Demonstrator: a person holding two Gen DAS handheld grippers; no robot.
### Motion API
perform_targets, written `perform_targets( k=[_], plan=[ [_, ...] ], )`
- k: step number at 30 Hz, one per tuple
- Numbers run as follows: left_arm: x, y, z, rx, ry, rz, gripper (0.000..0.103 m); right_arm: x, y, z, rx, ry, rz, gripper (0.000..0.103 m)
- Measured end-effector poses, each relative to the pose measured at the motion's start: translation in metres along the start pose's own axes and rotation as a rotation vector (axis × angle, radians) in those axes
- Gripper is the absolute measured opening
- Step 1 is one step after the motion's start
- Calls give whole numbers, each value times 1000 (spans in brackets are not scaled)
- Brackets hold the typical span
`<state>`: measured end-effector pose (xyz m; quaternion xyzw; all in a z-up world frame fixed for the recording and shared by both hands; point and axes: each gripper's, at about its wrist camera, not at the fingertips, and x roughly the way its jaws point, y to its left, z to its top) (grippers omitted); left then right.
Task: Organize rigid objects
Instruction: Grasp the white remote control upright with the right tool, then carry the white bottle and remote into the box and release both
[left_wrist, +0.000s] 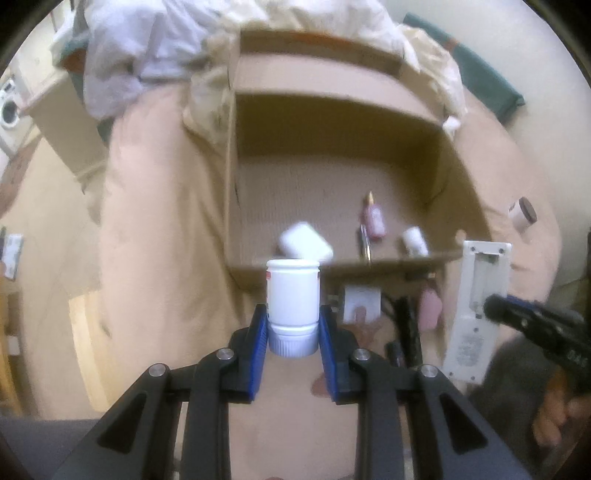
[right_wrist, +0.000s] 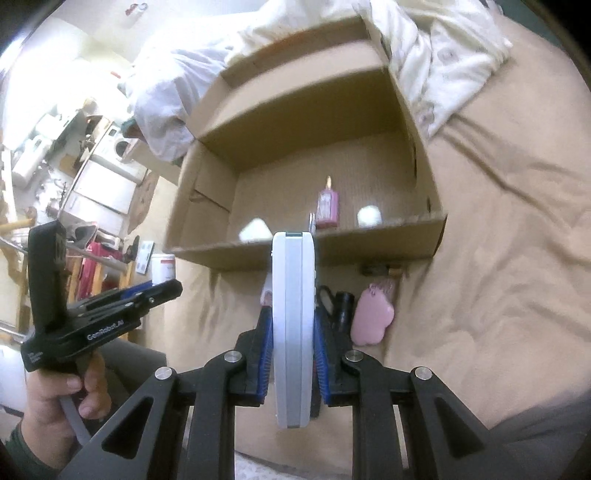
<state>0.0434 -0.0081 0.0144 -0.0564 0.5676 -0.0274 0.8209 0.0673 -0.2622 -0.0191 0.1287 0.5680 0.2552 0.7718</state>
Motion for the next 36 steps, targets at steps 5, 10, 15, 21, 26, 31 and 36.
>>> perform_targets(
  k=[5, 10, 15, 21, 26, 31, 36],
  plan=[
    [-16, -6, 21, 17, -39, 13, 24, -23, 9, 21, -40, -65, 16, 22],
    [-25, -10, 49, 35, -68, 27, 24, -37, 13, 50, -67, -107, 7, 22],
    [-14, -12, 67, 58, -78, 50, 24, -37, 14, 79, -79, -131, -5, 22],
    [29, -19, 82, 73, -23, 83, 24, -4, 6, 107, -48, -109, -3, 22],
    [66, -29, 89, 97, 7, 111, 24, 46, -2, 118, -19, -50, -12, 22],
    [92, -35, 85, 120, 32, 115, 24, 76, -9, 112, -12, -2, -10, 22],
    [98, -35, 87, 122, 33, 113, 24, 87, -20, 113, 12, 22, -13, 22]
  ],
)
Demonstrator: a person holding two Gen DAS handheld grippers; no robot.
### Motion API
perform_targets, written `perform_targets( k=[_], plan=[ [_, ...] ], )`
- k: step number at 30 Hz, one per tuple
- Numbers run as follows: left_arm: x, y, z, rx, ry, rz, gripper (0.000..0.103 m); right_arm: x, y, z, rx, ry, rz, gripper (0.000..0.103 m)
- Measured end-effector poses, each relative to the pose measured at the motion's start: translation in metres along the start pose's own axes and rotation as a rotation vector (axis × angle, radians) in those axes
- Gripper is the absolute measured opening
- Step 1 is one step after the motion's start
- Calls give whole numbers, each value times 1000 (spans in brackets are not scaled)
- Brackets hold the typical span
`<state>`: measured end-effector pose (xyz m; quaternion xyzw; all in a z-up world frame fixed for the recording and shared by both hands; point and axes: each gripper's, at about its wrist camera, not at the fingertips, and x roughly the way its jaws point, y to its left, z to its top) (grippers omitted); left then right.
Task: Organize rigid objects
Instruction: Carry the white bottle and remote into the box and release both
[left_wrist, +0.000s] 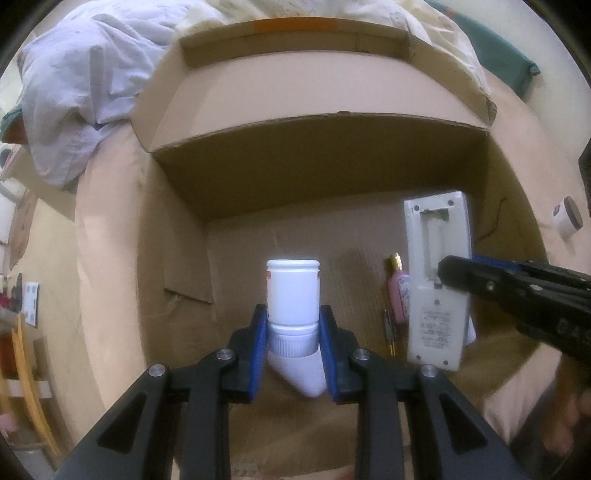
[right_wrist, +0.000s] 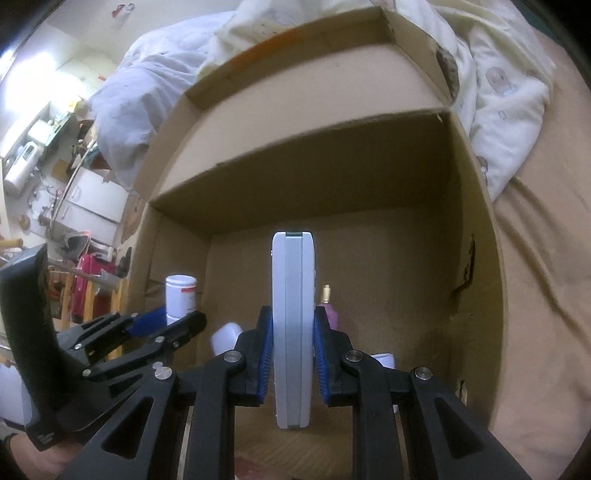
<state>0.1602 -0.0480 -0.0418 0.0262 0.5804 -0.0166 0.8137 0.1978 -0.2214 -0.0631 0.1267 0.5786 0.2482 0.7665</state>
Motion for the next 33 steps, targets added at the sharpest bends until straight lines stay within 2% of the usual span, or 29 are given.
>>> perform_targets(
  k=[11, 19, 20, 21, 22, 23, 24, 25, 26, 27, 30, 32, 33],
  plan=[
    [13, 3, -3, 16, 31, 29, 24, 13, 1, 4, -3, 42, -30, 22],
    [15, 0, -5, 33, 51, 11, 24, 18, 7, 8, -24, 35, -67, 24],
    [15, -1, -5, 39, 51, 10, 25, 18, 9, 9, -32, 29, -78, 27],
    [13, -3, -6, 44, 45, 12, 32, 16, 10, 10, -41, 20, -87, 29],
    [12, -4, -6, 48, 39, 10, 47, 15, 12, 10, -49, 11, -95, 37],
    [10, -5, -5, 51, 33, -1, 50, 12, 14, 11, -59, -4, -97, 51],
    [7, -8, -5, 56, 27, -14, 58, 9, 14, 11, -67, -19, -89, 58],
    [4, -10, -5, 61, 18, -14, 72, 5, 15, 12, -75, -36, -78, 69],
    [1, -12, -5, 68, 6, -9, 79, 2, 17, 13, -83, -50, -74, 74],
    [-3, -15, -6, 78, -15, 1, 88, 0, 19, 14, -92, -61, -78, 75],
    [-7, -19, -6, 85, -28, 0, 88, -6, 22, 13, -109, -87, -56, 89],
    [-7, -16, -6, 66, -25, -19, 89, -7, 27, 13, -130, -91, -28, 103],
    [-7, -15, -6, 59, -23, -18, 89, -7, 30, 12, -144, -93, -26, 103]
  ],
)
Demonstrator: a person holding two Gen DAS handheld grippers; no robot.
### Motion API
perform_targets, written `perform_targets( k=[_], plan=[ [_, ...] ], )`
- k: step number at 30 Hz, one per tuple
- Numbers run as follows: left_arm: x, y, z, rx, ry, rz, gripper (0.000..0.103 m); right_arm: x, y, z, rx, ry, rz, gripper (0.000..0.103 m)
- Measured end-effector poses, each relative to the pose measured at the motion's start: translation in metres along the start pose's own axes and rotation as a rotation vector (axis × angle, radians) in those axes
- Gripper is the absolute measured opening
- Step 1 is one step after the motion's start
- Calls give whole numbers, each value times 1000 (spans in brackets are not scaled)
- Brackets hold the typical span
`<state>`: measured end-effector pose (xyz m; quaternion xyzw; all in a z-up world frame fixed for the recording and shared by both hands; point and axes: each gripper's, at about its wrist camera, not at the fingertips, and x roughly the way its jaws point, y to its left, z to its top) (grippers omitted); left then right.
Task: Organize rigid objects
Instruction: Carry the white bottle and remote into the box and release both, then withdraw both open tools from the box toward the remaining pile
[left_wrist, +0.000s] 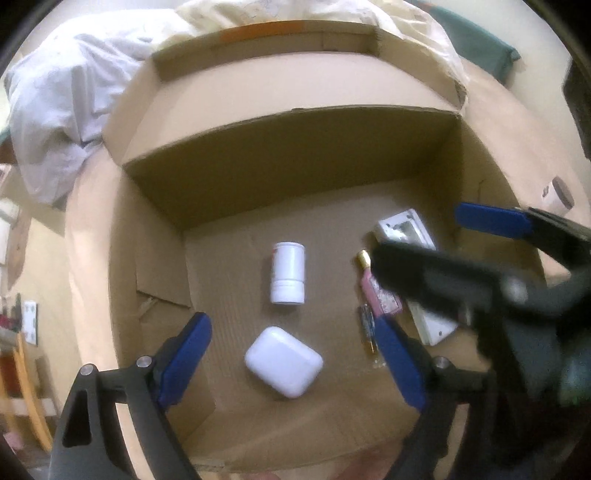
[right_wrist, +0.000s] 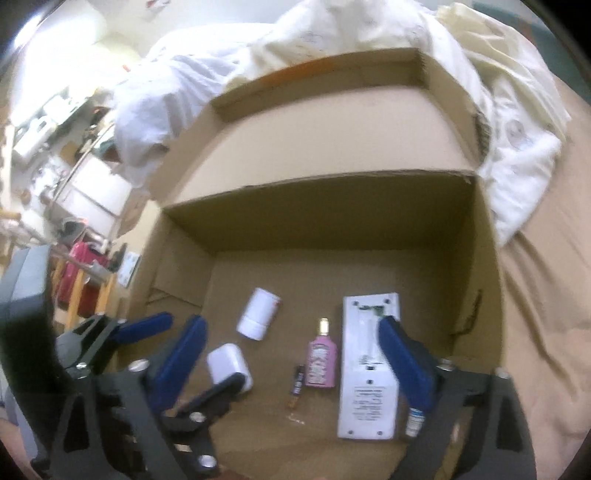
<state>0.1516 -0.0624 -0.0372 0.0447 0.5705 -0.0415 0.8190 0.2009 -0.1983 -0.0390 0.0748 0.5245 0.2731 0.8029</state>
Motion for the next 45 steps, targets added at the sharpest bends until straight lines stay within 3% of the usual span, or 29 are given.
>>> perform_targets(
  k=[5, 24, 32, 39, 45],
  plan=[
    [1, 10, 2, -47, 11, -7, 89, 1, 6, -1, -52, -5, -42, 103],
    [-26, 21, 3, -113, -23, -12, 89, -30, 1, 0, 5, -103, -85, 103],
    [-44, 25, -12, -120, -21, 15, 89, -47, -7, -12, 71, -105, -70, 103],
    [-62, 30, -37, -135, -29, 20, 89, -72, -3, -32, 53, -123, -71, 103],
    [-65, 37, -62, -178, -3, -19, 89, -78, -3, -56, 62, -87, -58, 103]
  ],
)
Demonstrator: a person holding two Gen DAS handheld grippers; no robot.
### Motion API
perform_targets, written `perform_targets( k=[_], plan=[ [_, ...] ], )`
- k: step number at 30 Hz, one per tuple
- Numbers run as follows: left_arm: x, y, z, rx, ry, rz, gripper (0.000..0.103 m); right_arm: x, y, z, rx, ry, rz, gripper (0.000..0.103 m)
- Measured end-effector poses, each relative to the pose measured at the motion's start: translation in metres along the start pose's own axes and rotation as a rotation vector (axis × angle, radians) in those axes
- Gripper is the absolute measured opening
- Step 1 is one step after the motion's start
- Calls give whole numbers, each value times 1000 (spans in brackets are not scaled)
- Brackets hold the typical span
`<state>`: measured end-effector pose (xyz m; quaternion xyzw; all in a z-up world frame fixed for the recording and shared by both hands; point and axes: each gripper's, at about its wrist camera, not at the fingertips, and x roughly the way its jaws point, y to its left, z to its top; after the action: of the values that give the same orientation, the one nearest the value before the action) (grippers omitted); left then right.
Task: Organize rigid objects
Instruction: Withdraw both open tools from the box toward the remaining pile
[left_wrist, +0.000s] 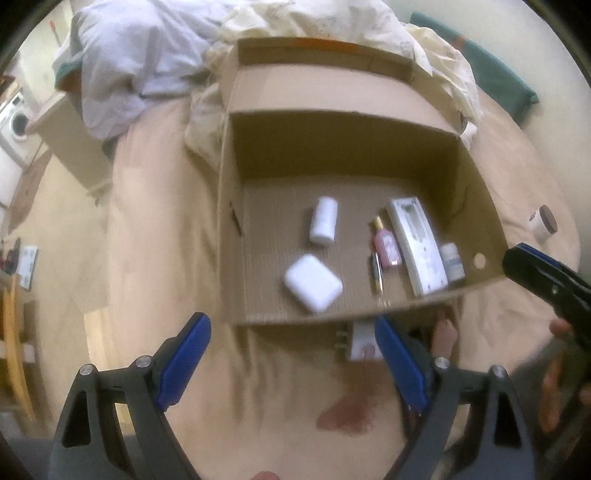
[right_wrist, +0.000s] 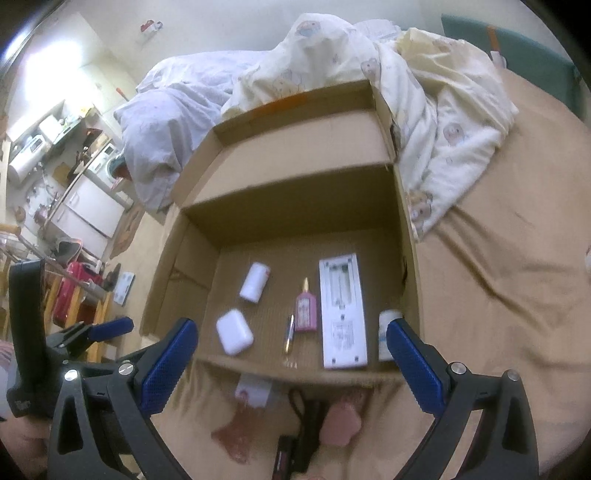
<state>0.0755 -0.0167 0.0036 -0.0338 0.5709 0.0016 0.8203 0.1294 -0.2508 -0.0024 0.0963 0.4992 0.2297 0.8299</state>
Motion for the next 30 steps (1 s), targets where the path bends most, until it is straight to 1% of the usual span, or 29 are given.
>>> perform_targets(
  k=[3, 6, 9, 15, 18, 23, 25, 30],
  plan=[
    [-3, 2, -10, -14, 4, -6, 89, -4, 2, -10, -5, 6, -11, 103],
    [-5, 2, -19, -26, 13, -15, 89, -6, 5, -21, -6, 18, -4, 103],
    [-9, 2, -30, -52, 35, -61, 89, -11, 7, -33, 1, 36, 16, 103],
    [-11, 2, -44, -35, 27, -39, 89, -17, 14, -55, -8, 59, 43, 103],
    [-4, 6, -49, -55, 43, -45, 89, -14, 14, -59, -3, 66, 29, 103],
    [6, 13, -50, -80, 65, -26, 89, -6, 17, -61, -16, 86, 0, 103],
    [9, 13, -49, -77, 69, -18, 89, -2, 17, -62, -19, 94, -13, 103],
    [17, 6, -50, -59, 90, -31, 89, 7, 12, -61, 2, 112, -45, 103]
  ],
)
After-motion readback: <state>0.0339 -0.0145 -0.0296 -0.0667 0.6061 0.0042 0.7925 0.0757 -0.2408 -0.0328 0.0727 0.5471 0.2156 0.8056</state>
